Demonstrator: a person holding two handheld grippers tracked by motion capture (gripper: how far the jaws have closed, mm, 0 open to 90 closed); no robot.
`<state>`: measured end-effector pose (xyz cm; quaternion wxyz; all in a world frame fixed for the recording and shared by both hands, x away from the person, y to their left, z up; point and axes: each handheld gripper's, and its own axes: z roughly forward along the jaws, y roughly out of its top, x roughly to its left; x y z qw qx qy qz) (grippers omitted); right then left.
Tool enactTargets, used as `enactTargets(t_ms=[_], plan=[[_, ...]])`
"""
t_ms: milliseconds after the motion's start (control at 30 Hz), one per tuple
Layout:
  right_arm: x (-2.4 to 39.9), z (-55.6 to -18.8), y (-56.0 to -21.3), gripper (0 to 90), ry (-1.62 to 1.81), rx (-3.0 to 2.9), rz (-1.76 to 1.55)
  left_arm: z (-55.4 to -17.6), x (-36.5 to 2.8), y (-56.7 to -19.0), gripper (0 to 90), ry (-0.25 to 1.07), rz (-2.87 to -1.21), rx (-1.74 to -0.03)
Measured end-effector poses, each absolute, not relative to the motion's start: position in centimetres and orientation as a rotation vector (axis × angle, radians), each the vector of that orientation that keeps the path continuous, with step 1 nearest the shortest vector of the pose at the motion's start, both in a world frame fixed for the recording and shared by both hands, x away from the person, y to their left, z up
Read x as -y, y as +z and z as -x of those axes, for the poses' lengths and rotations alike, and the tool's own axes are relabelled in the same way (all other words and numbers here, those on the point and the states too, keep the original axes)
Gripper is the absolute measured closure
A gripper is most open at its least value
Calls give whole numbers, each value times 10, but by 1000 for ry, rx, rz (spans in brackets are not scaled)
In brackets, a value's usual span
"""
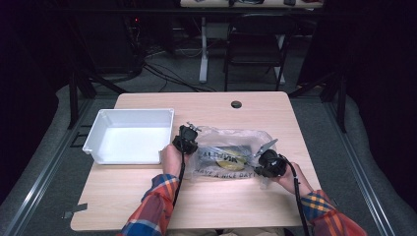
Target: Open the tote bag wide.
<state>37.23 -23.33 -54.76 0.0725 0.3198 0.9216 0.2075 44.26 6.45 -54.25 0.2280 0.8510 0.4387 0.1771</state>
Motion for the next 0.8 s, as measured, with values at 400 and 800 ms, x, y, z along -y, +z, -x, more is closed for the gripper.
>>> enactTargets(t_ms=[400, 800], plan=[[232, -369, -512, 657, 843, -2706, -927, -433, -76, -511, 594, 446, -2261, -1171], [228, -382, -486, 463, 926, -2516, -935, -382, -50, -481, 460, 445, -2381, -846]])
